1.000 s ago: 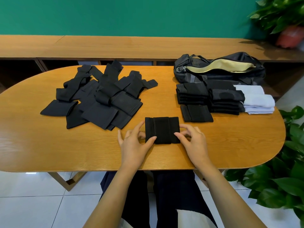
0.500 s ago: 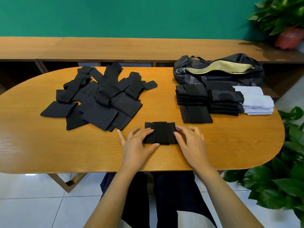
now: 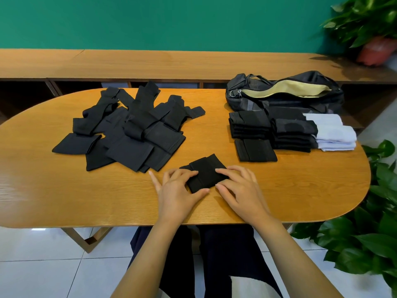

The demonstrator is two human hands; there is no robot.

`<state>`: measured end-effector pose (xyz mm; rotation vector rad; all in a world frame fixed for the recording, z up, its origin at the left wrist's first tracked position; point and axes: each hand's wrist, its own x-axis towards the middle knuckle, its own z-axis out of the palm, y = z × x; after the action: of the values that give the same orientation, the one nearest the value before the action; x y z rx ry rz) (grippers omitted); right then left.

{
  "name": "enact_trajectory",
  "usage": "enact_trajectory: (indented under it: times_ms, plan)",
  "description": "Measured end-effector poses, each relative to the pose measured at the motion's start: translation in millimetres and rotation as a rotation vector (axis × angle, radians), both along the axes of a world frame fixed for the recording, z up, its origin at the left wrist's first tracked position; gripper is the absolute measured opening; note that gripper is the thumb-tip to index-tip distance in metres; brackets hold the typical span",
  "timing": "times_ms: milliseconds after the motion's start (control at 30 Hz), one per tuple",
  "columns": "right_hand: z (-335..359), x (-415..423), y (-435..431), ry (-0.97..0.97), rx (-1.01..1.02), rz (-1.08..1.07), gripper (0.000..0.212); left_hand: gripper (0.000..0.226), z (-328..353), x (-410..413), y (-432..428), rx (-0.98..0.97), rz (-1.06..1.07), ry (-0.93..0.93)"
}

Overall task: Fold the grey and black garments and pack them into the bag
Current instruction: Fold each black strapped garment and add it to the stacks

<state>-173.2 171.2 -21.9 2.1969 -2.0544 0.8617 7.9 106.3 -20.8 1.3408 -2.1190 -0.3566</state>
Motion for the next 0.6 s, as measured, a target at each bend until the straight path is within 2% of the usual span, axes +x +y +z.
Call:
enact_trajectory:
  times_ms: [233, 433, 600]
  plan:
    - [2, 2, 0, 0.056, 0.044, 0.022, 0.046, 0.051, -2, 1, 0, -0.041, 0.023, 0.023]
    - [2, 3, -3, 0.319, 0.086, 0.088, 0.050, 0.059, -2, 0, -1, -0.018, 0.031, 0.091]
    - [10, -1, -12, 0.394, 0.051, -0.135, 0.059, 0.072, -2, 0, -2, 0.027, 0.081, 0.165]
